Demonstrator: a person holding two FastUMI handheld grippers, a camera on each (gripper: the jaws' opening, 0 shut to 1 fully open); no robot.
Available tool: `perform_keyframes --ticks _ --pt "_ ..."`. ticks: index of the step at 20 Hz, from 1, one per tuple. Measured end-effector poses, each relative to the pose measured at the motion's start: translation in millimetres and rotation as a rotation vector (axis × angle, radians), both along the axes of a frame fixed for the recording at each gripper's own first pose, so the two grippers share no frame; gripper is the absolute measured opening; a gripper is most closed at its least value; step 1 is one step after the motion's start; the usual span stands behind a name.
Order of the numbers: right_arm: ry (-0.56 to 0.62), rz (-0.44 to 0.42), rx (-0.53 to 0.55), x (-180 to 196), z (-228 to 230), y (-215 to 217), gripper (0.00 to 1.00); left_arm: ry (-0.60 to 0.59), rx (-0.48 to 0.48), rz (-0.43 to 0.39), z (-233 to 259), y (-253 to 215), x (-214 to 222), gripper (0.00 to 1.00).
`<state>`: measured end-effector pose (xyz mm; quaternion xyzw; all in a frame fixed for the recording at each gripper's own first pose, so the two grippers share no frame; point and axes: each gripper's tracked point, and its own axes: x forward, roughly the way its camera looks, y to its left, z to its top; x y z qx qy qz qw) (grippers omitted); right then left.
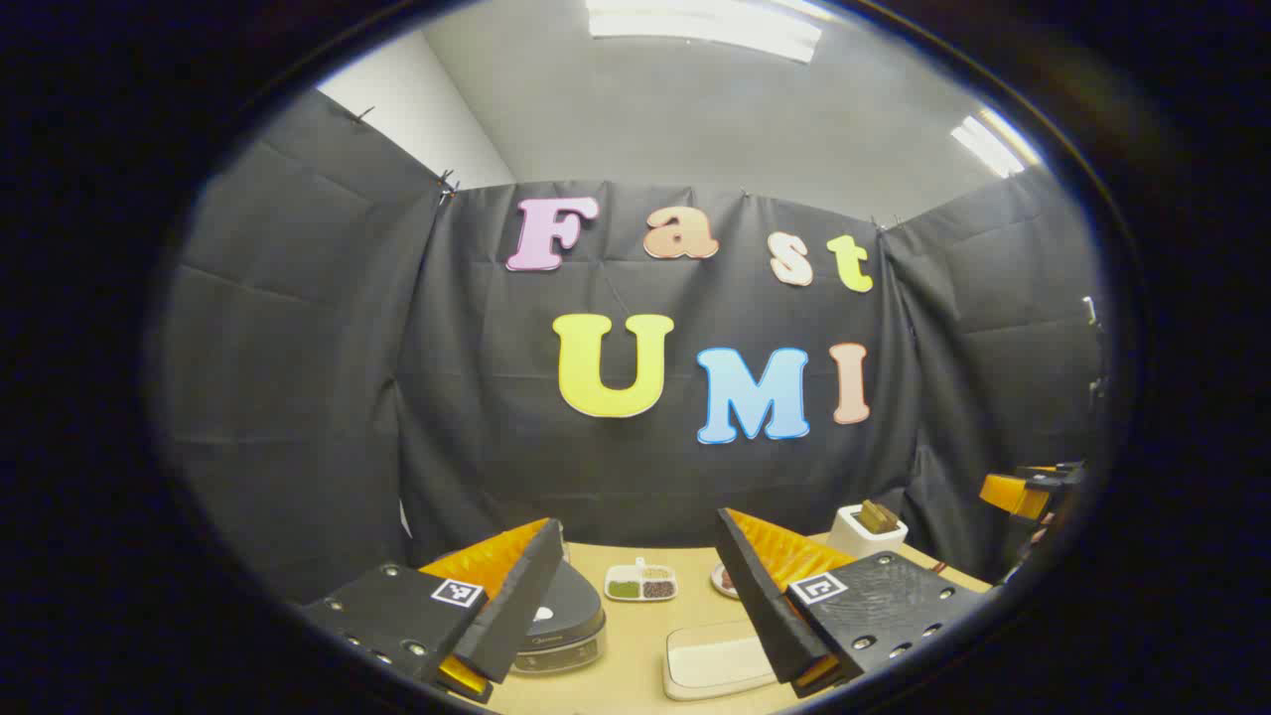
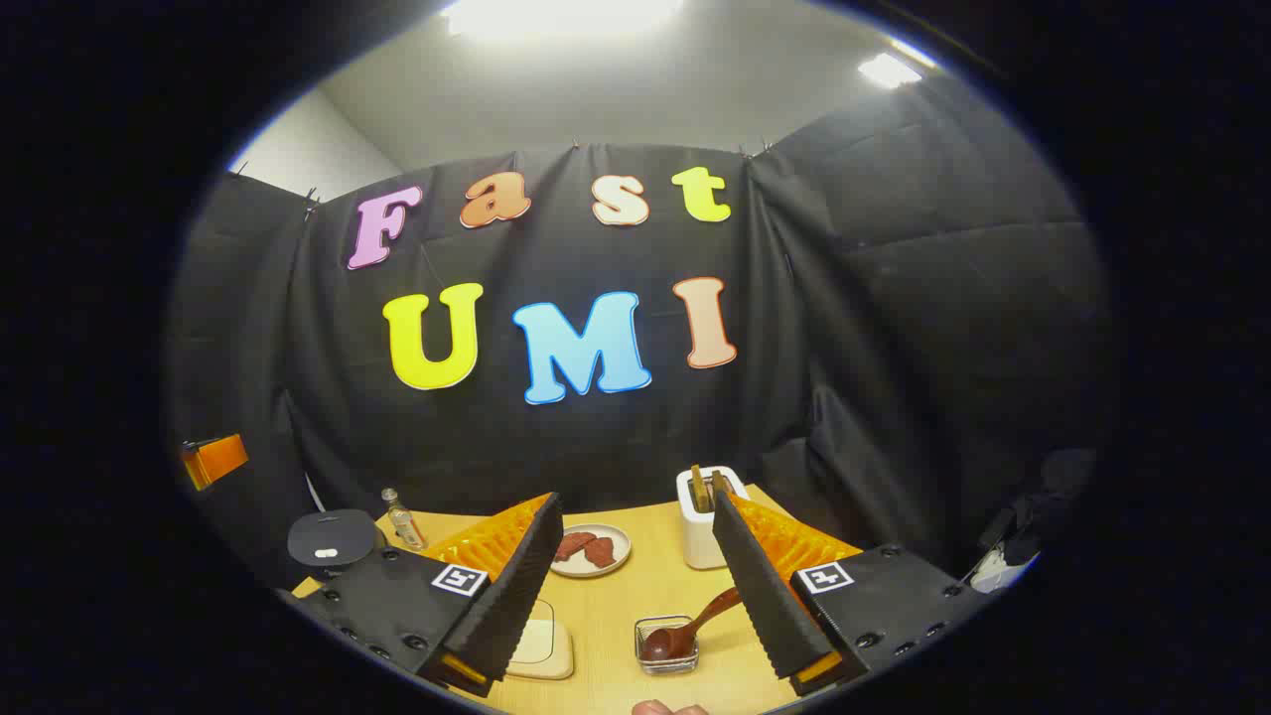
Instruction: Close the left gripper, press the button to open the rice cooker; take a wooden spoon from the chopstick holder with the right hand, scoop a spoonful of rice and pour it into the rice cooker, then put the wooden spoon back into the chopstick holder.
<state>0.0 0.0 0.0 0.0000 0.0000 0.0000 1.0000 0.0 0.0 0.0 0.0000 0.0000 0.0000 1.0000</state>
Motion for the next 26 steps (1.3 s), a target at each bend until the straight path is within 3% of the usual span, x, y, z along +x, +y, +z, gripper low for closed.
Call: perform_keyframes --ticks 2,4,5,6,12,13,14,22,26 --pt "0.003 0.022 -0.042 3 -2 1 0.92 0.006 0.008 0.001 0 -4 2 0.95" --pt "-0.006 0.037 -0.077 4 2 -1 0.97 0.003 0.019 0.0 2 -9 3 0.96" --pt "-0.012 0.043 -0.08 5 5 -3 0.92 0.004 0.023 -0.005 3 -12 4 0.96" --pt "-0.016 0.051 -0.072 7 9 -5 0.97 0.006 0.023 -0.012 2 -15 5 0.95" --pt "-0.046 0.064 -0.026 20 34 -13 0.97 0.021 0.025 0.027 3 -17 5 0.96" --pt "-0.044 0.076 -0.052 21 32 -11 0.92 0.025 0.018 0.027 2 -18 5 0.96" --pt "-0.04 0.089 -0.075 22 31 -10 0.97 0.032 0.016 0.03 0 -18 4 0.95" --pt "0.052 0.178 -0.06 12 7 -1 0.97 0.065 0.007 0.091 -7 -15 -6 0.96" --pt "0.074 0.207 -0.052 13 0 -10 0.97 0.099 -0.056 0.094 -17 -34 -12 0.96"
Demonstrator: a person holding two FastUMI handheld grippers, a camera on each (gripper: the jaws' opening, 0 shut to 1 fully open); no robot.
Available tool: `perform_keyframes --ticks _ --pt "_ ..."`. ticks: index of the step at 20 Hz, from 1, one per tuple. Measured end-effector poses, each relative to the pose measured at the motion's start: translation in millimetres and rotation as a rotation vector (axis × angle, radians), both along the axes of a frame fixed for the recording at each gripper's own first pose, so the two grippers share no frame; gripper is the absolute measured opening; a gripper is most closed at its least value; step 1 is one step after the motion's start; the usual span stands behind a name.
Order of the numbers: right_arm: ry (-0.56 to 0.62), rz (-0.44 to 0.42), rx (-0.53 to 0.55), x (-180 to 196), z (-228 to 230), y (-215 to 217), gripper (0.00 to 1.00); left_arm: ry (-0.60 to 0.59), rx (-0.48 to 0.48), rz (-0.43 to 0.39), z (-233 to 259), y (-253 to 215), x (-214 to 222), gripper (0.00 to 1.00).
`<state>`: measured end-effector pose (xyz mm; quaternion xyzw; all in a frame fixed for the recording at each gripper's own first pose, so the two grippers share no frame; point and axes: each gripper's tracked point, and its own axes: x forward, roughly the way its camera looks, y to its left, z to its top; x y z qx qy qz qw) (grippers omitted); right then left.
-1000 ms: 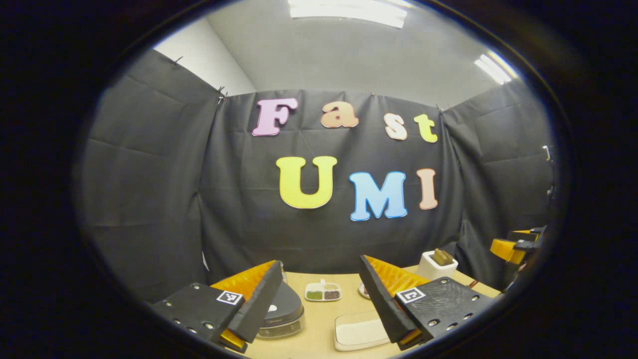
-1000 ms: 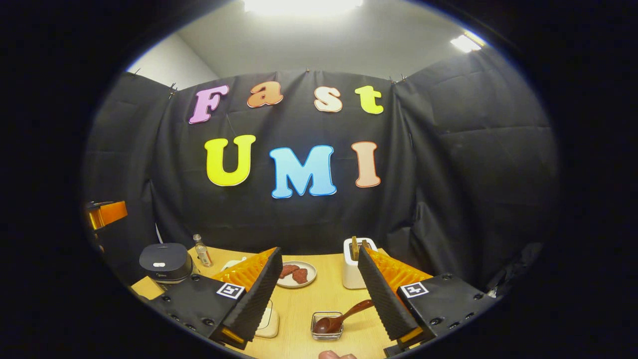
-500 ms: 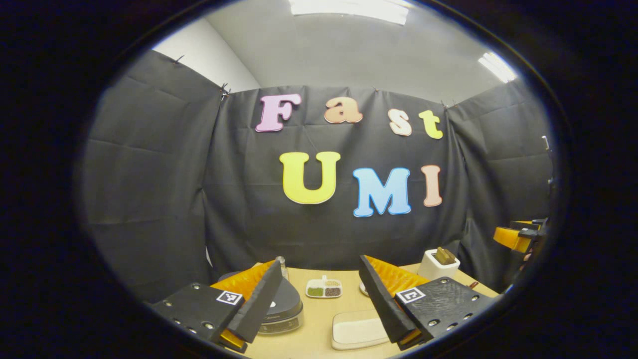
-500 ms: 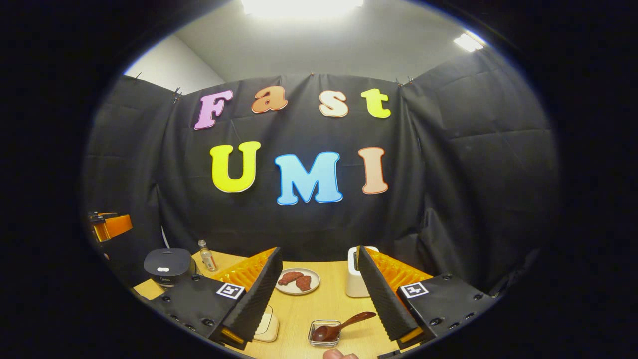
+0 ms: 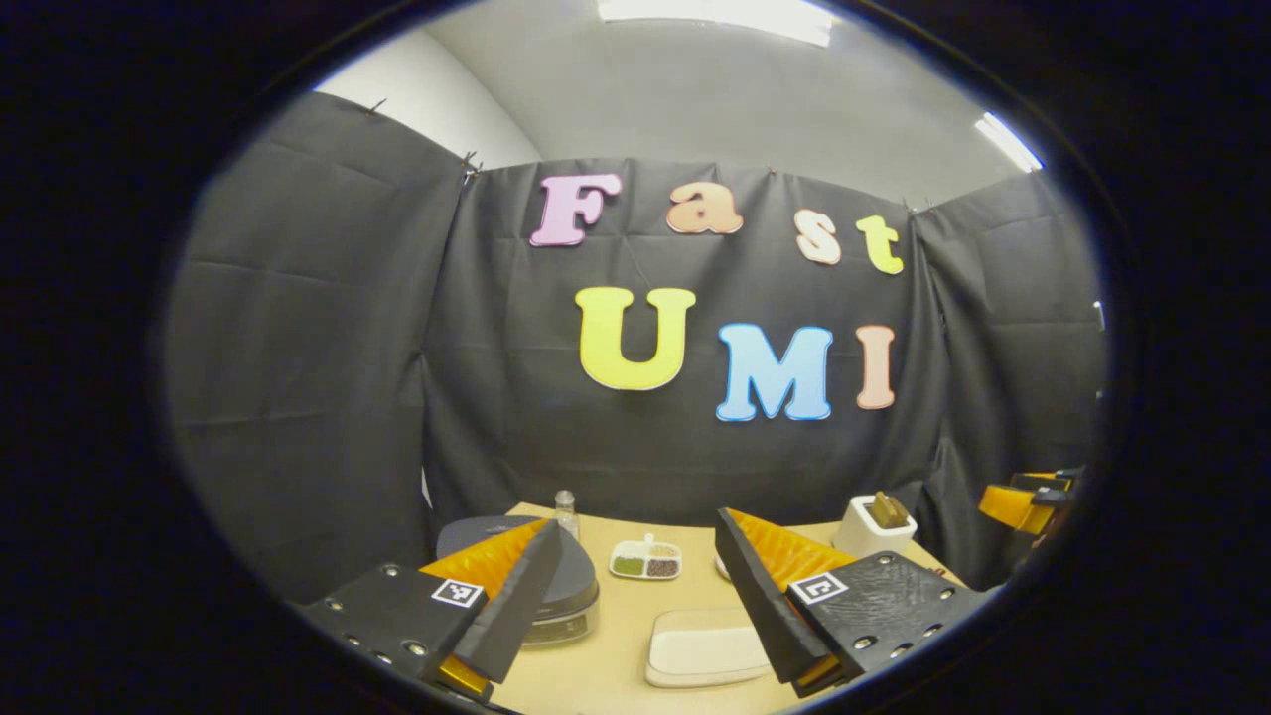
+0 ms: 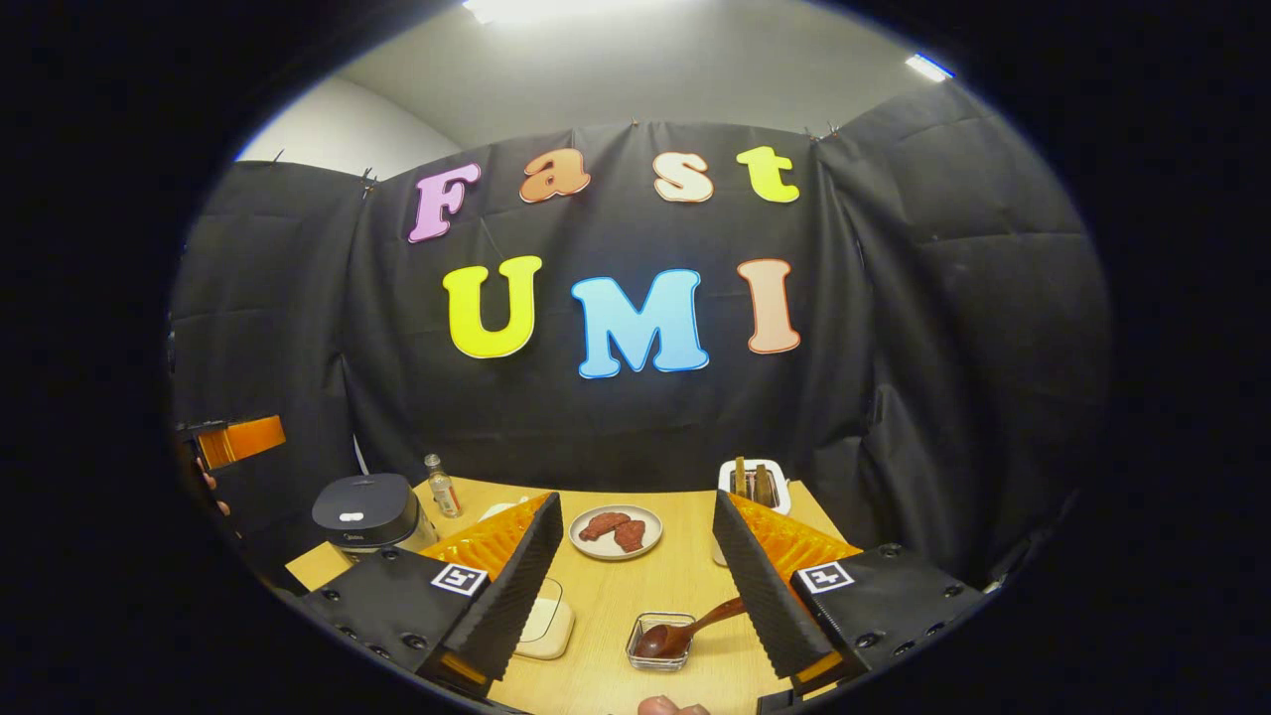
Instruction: Close the left gripper, press the button to open the rice cooker; take a wooden spoon from the chopstick holder with the right hand, scoop a spoonful of rice and pour it into the rice cooker, then put the wooden spoon back into the chopstick holder.
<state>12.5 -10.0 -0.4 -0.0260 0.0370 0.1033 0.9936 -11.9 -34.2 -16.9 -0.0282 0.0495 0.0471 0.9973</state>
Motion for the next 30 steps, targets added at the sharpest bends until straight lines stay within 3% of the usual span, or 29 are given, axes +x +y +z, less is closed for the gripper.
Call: perform_keyframes --ticks 3,6,7,10,16,17,19,21,24,26,28,30 --pt "-0.009 0.014 0.01 3 -4 -5 0.97 0.023 0.022 0.017 -7 -12 -4 0.95" --pt "-0.011 -0.004 0.026 2 -6 -9 0.93 0.013 0.07 -0.028 -2 -31 -1 0.97" --pt "-0.018 -0.014 0.025 3 -6 -11 0.97 0.015 0.081 -0.034 -4 -32 5 0.97" --pt "-0.014 -0.05 -0.011 5 -13 -13 0.97 0.023 0.055 -0.073 -13 -38 15 0.96" --pt "0.002 -0.155 0.01 11 -16 -9 0.97 0.048 0.036 -0.068 -21 15 31 0.94" --pt "0.006 -0.17 0.024 12 -15 -8 0.92 0.054 0.034 -0.07 -21 29 33 0.94" --pt "0.006 -0.193 0.036 12 -16 -5 0.97 0.084 0.001 -0.073 -28 56 40 0.7" --pt "0.001 -0.209 0.024 12 -17 -2 0.97 0.119 -0.011 -0.025 -37 96 48 0.55" --pt "-0.001 -0.217 0.002 14 -16 9 0.98 0.211 -0.029 -0.011 -64 133 63 0.24" --pt "-0.009 -0.221 -0.013 15 -12 17 0.97 0.263 -0.03 -0.006 -80 153 75 0.21" --pt "-0.026 -0.232 -0.026 16 -8 23 0.92 0.301 -0.067 -0.023 -99 167 91 0.02" --pt "-0.041 -0.25 -0.037 15 -5 28 0.97 0.326 -0.087 -0.028 -112 178 101 0.03"
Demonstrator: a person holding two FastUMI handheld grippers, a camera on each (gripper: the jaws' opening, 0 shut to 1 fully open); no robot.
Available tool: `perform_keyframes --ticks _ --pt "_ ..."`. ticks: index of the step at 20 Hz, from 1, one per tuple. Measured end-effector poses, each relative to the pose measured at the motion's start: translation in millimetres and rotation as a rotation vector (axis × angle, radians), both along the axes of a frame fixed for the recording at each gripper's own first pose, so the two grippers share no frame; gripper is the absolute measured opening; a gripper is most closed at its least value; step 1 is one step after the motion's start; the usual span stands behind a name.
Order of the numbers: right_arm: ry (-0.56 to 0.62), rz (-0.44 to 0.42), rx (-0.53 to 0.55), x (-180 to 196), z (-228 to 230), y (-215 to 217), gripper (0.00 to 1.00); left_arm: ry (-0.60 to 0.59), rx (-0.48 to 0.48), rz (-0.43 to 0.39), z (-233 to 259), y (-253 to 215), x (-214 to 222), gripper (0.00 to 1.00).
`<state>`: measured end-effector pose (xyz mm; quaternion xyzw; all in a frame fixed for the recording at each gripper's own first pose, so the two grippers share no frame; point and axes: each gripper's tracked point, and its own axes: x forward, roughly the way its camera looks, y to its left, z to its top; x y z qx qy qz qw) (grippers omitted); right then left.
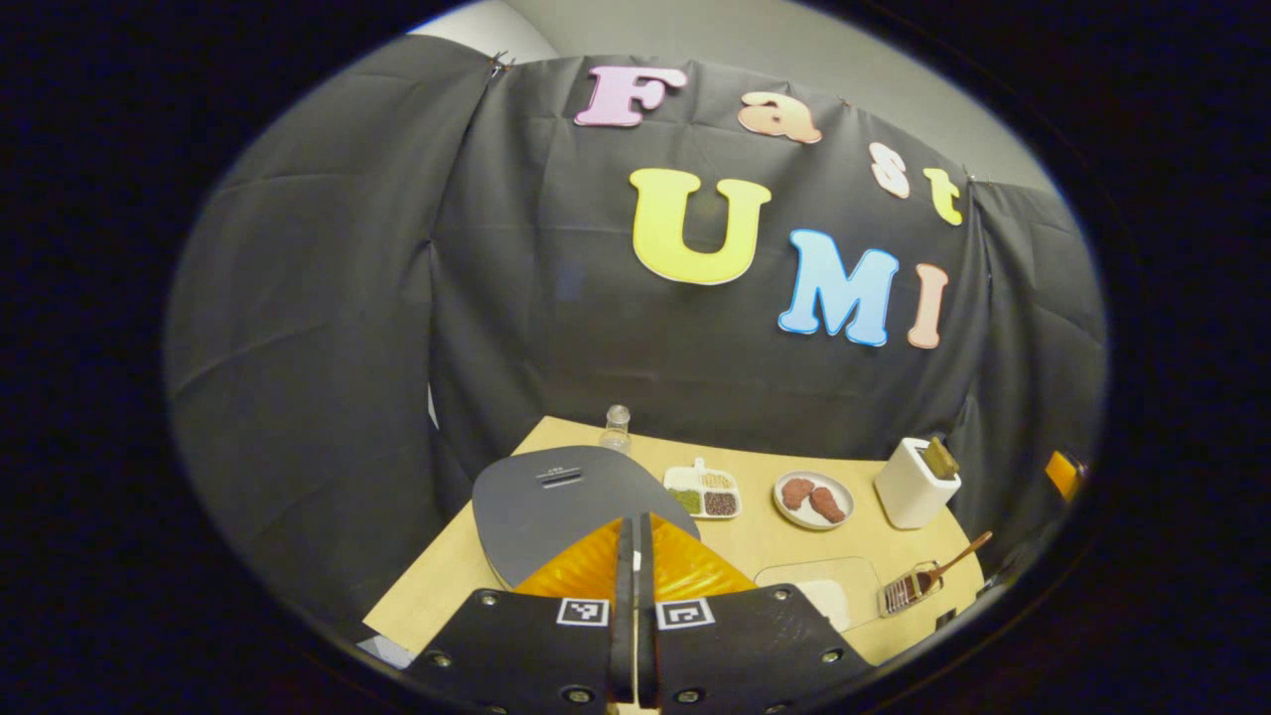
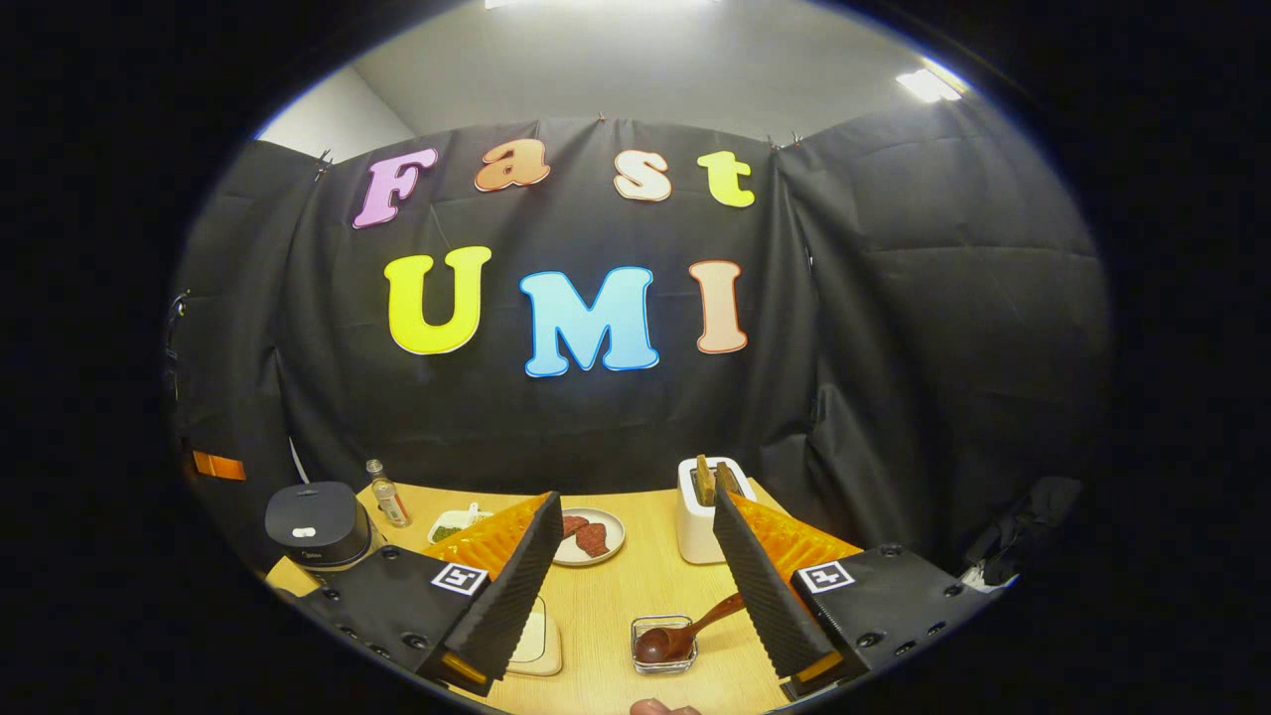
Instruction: Close the left gripper, press the button to open the rice cooker; take a wooden spoon from the chopstick holder with the right hand, scoop a spoonful of rice and pour it into the rice cooker, then put the wooden spoon back into the chopstick holder.
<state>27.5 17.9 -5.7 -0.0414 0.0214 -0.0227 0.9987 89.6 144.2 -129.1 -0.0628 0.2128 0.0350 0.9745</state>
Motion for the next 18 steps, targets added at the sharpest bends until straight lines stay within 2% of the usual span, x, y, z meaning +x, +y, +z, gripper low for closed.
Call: perform_keyframes --ticks 1,5,9,11,13,15,16,17,18 --pt "-0.004 -0.01 -0.006 -1 -1 1 0.97 0.018 -0.008 -0.018 -7 0 4 0.0" --pt "0.022 -0.059 -0.01 -6 -14 3 0.98 0.091 0.028 -0.075 -43 2 38 0.01" --pt "0.038 -0.096 -0.008 -8 -21 10 0.97 0.231 0.065 -0.134 -94 3 53 0.0" --pt "0.041 -0.101 -0.017 -10 -24 18 0.98 0.276 0.036 -0.162 -111 -3 57 0.01" --pt "0.043 -0.105 -0.036 -11 -26 24 0.98 0.296 -0.003 -0.184 -121 -9 60 0.0" --pt "0.049 -0.11 -0.044 -10 -28 30 0.98 0.309 -0.001 -0.207 -127 -10 62 0.01" --pt "0.055 -0.116 -0.045 -11 -31 32 0.93 0.312 0.004 -0.219 -129 -12 62 0.01" --pt "0.058 -0.124 -0.045 -12 -33 34 0.98 0.314 0.01 -0.229 -132 -14 64 0.01" --pt "0.058 -0.129 -0.043 -12 -34 35 0.95 0.322 0.018 -0.233 -136 -14 65 0.0"
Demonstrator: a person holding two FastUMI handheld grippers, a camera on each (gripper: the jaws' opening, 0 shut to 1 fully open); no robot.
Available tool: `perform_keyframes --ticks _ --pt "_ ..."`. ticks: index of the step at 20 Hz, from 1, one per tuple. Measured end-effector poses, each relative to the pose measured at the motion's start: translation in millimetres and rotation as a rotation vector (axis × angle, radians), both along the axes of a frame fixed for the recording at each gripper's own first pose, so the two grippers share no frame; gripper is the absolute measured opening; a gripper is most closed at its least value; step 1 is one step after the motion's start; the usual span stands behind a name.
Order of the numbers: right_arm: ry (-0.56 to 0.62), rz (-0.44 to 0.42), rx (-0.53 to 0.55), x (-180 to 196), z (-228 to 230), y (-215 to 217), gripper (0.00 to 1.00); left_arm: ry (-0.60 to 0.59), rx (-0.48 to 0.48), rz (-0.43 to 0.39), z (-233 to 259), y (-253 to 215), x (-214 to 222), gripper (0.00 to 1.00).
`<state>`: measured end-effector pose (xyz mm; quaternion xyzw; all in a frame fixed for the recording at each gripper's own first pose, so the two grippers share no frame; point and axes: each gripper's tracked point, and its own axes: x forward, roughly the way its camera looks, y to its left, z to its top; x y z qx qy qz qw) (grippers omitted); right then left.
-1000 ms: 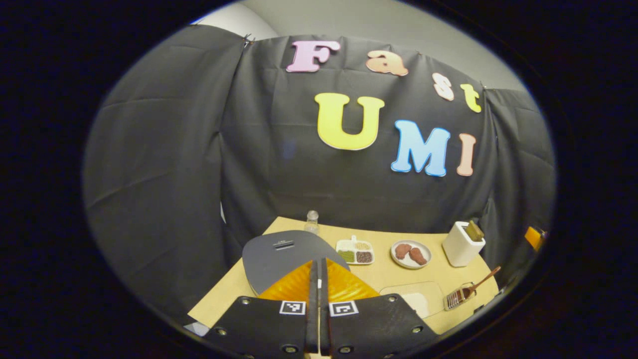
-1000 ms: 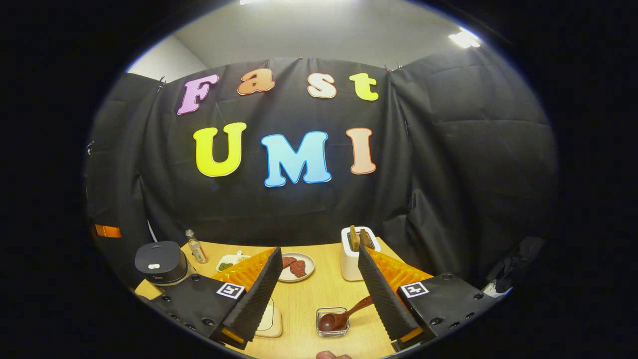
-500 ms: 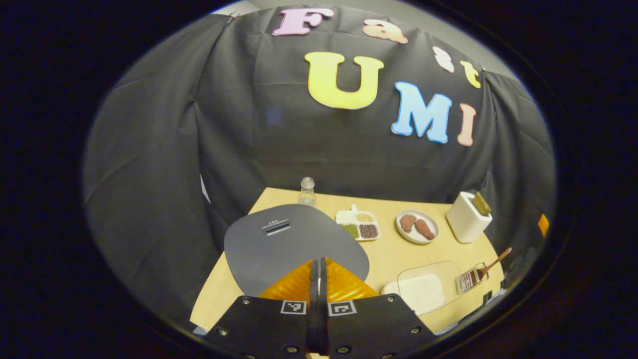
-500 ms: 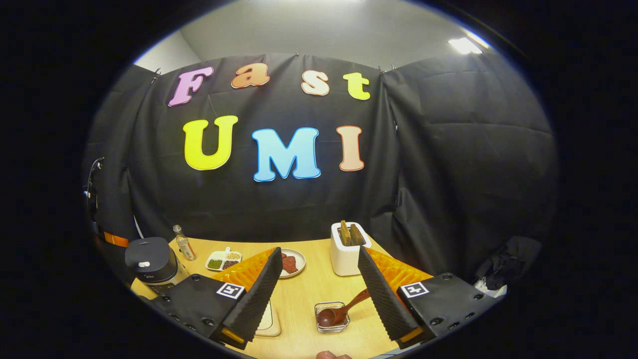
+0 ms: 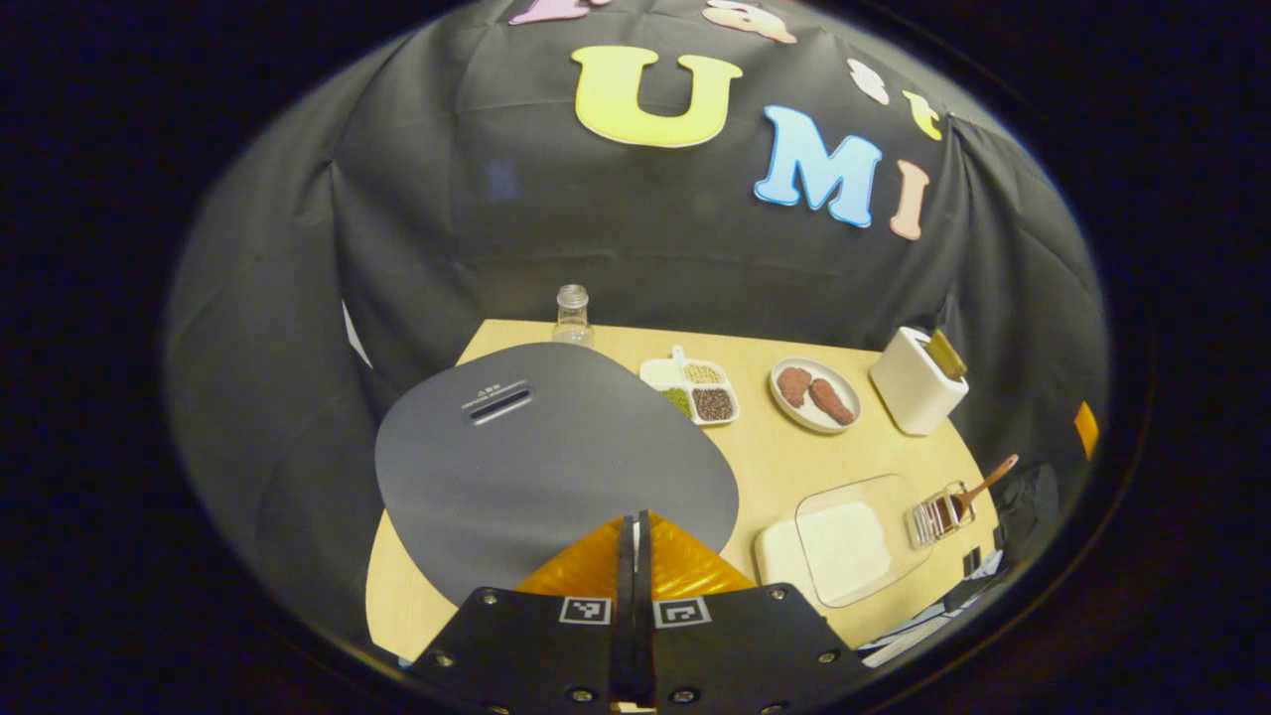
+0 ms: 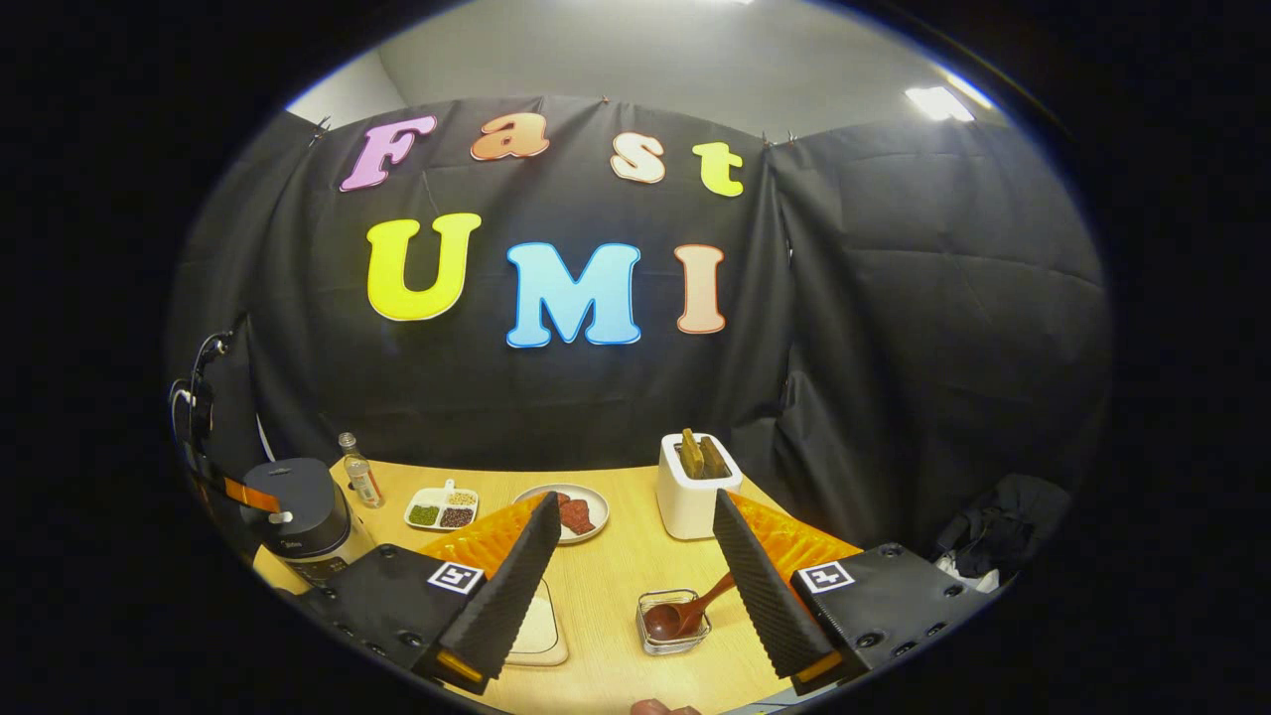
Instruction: Close the left gripper, press the button to open the rice cooker; take a wooden spoon from the chopstick holder with the right hand, scoop a spoonful of rice and pour it into the rice cooker, then put the wooden spoon back into the chopstick holder.
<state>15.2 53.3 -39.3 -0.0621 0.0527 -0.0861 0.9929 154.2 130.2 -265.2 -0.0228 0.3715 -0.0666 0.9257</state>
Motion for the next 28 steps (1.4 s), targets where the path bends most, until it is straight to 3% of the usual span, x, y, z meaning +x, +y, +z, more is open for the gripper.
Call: perform_keyframes --ticks 1,10,14,18,25,26,28 --pt "0.004 -0.002 0.003 0 -1 1 0.99 0.012 0.0 -0.003 -5 -1 -1 0.0" --pt "0.02 0.001 -0.004 4 -4 14 0.96 0.028 -0.006 0.011 -10 -2 -6 0.02" --pt "0.028 0.025 0.001 4 -7 15 0.99 0.033 -0.013 0.026 -9 -2 -8 0.02" --pt "0.031 0.046 0.012 8 -6 2 0.96 0.054 0.044 0.034 -14 -4 -9 0.02" --pt "0.033 0.066 0.036 9 -2 -37 0.99 0.003 0.159 0.118 -1 -6 -7 0.02" --pt "0.03 0.069 0.047 9 -1 -43 0.96 0.0 0.173 0.154 0 -5 -8 0.02" --pt "0.036 0.068 0.065 10 -4 -57 0.99 -0.075 0.203 0.232 30 -2 -6 0.05"
